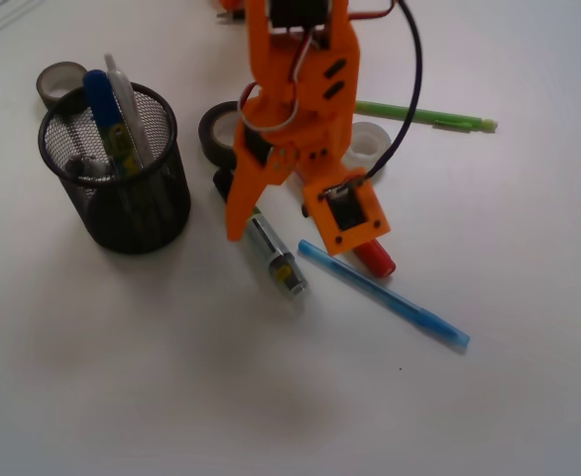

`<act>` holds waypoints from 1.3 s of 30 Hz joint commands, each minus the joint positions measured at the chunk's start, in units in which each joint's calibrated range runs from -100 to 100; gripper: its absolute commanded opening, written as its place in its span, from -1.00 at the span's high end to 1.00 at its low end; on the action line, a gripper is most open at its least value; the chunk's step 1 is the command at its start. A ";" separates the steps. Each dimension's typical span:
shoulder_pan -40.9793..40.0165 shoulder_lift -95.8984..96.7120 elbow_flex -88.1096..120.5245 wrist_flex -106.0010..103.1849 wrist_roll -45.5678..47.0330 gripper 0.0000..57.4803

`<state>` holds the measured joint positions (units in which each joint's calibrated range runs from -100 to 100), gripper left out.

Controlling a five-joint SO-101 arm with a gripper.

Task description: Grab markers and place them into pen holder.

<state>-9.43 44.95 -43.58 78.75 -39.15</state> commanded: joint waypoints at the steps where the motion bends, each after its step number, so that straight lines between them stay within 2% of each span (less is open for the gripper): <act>1: 0.20 2.69 -6.51 0.17 0.54 -0.09; 17: 2.89 12.30 -15.21 2.18 1.81 -0.07; 24: 3.71 12.81 -15.21 3.32 1.95 0.25; 37: 3.49 17.82 -15.39 5.24 1.56 0.26; 39: 3.49 18.33 -15.39 5.24 1.56 0.33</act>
<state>-5.66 62.46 -58.40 83.76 -37.34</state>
